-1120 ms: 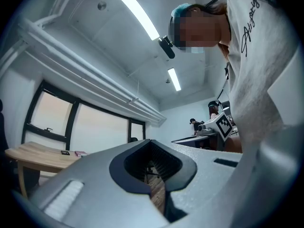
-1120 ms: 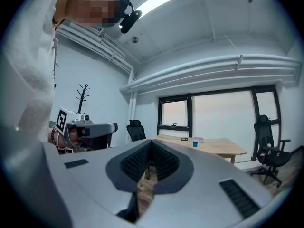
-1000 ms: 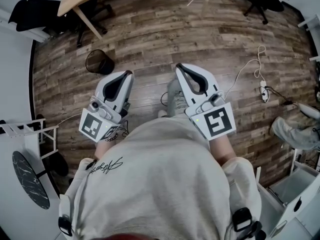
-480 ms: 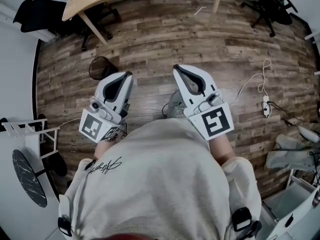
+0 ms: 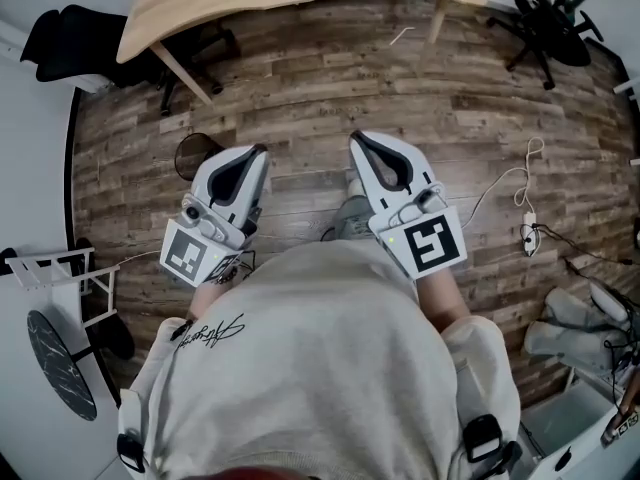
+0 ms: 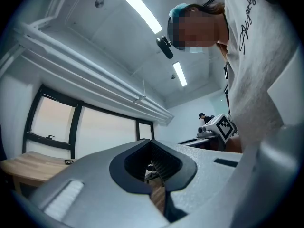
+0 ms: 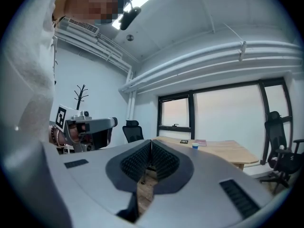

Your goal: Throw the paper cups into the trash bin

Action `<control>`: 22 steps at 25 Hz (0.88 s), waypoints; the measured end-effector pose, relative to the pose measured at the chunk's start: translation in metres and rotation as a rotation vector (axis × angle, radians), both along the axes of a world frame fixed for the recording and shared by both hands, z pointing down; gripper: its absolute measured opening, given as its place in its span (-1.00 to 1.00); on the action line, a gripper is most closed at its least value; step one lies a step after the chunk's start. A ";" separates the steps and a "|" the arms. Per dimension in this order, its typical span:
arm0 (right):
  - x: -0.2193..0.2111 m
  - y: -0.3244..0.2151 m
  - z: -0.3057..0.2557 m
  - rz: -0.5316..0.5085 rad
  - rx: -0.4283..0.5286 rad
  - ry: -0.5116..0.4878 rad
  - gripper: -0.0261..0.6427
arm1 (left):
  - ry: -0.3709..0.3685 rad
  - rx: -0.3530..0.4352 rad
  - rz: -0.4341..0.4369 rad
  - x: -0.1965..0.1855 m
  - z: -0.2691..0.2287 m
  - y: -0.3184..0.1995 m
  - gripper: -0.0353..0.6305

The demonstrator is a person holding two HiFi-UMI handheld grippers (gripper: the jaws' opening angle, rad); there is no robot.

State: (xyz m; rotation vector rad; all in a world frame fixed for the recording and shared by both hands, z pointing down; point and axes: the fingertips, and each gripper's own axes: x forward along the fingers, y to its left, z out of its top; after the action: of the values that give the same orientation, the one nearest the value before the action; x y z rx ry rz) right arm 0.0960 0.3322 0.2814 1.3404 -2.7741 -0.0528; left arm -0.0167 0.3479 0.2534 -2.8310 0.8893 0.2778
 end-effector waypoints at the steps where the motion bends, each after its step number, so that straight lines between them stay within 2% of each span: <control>1: 0.003 -0.008 -0.001 -0.001 -0.002 -0.004 -0.89 | 0.001 0.001 -0.001 0.003 -0.001 -0.007 -0.88; 12: 0.031 -0.096 -0.012 -0.055 -0.001 -0.013 -0.89 | -0.010 -0.008 -0.059 0.030 -0.005 -0.090 -0.88; 22: 0.076 -0.167 -0.016 -0.084 0.004 -0.010 -0.89 | -0.011 0.009 -0.096 0.075 -0.011 -0.159 -0.88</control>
State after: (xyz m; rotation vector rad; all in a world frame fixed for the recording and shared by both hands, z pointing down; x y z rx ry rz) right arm 0.1718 0.1656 0.2658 1.2281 -2.8387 -0.0565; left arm 0.0581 0.1889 0.2427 -2.7680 1.0158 0.2530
